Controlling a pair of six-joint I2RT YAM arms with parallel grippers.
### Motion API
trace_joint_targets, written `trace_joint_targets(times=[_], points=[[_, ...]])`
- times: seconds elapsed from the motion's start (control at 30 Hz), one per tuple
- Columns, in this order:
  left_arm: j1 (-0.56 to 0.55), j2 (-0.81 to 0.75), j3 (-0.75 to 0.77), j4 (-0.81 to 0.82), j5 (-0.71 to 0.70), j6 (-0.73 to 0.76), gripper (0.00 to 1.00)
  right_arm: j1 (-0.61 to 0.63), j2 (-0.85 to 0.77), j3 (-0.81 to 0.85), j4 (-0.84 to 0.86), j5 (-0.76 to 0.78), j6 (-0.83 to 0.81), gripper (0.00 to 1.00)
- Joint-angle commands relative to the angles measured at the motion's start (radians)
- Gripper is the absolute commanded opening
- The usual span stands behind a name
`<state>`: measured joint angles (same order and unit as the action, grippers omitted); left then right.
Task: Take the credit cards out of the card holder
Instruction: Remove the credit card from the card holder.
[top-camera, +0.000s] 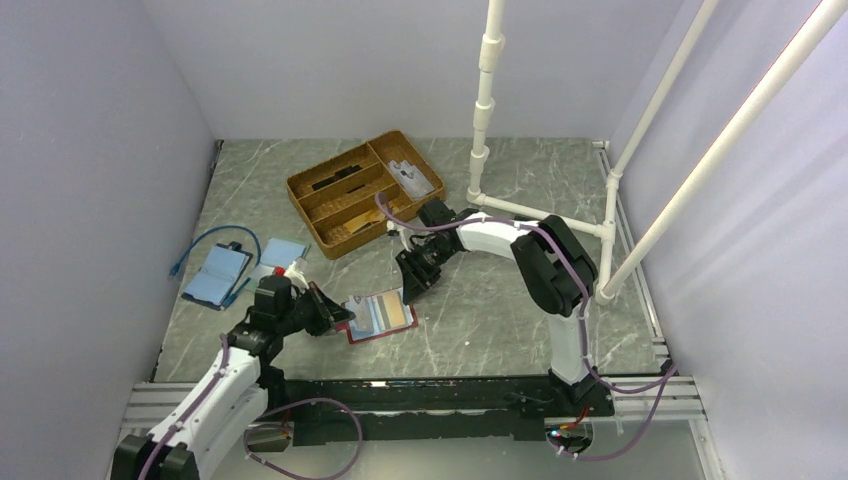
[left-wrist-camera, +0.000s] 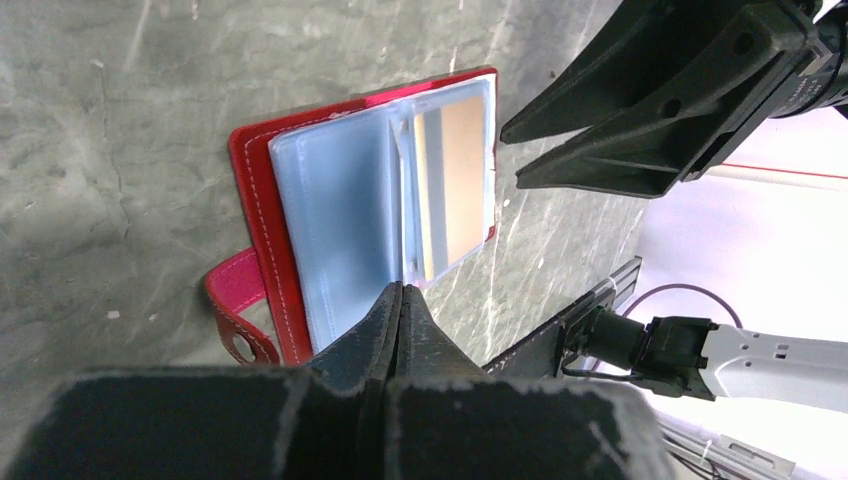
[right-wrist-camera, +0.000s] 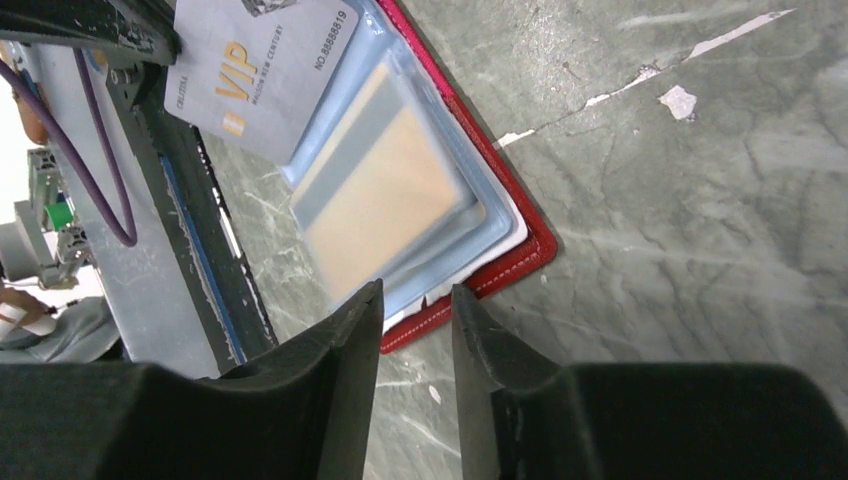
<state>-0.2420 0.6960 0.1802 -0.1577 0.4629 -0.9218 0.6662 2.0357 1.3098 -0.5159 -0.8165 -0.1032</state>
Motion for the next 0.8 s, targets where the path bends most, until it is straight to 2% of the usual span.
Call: trace_joint_targets(times=[0.0, 0.37, 0.57, 0.77], points=[[0.004, -0.061, 0.041, -0.001, -0.014, 0.056, 0.0, -0.018, -0.103, 0.012, -0.032, -0.041, -0.093, 0.43], [0.004, -0.047, 0.021, 0.168, 0.072, 0.044, 0.0, -0.022, -0.145, 0.015, -0.062, -0.146, -0.162, 0.58], [0.0, 0.009, -0.007, 0.354, 0.153, 0.004, 0.0, -0.024, -0.132, 0.014, -0.06, -0.199, -0.16, 0.65], [-0.019, 0.092, -0.024, 0.548, 0.191, -0.043, 0.0, -0.049, -0.123, -0.004, -0.011, -0.271, -0.086, 0.74]])
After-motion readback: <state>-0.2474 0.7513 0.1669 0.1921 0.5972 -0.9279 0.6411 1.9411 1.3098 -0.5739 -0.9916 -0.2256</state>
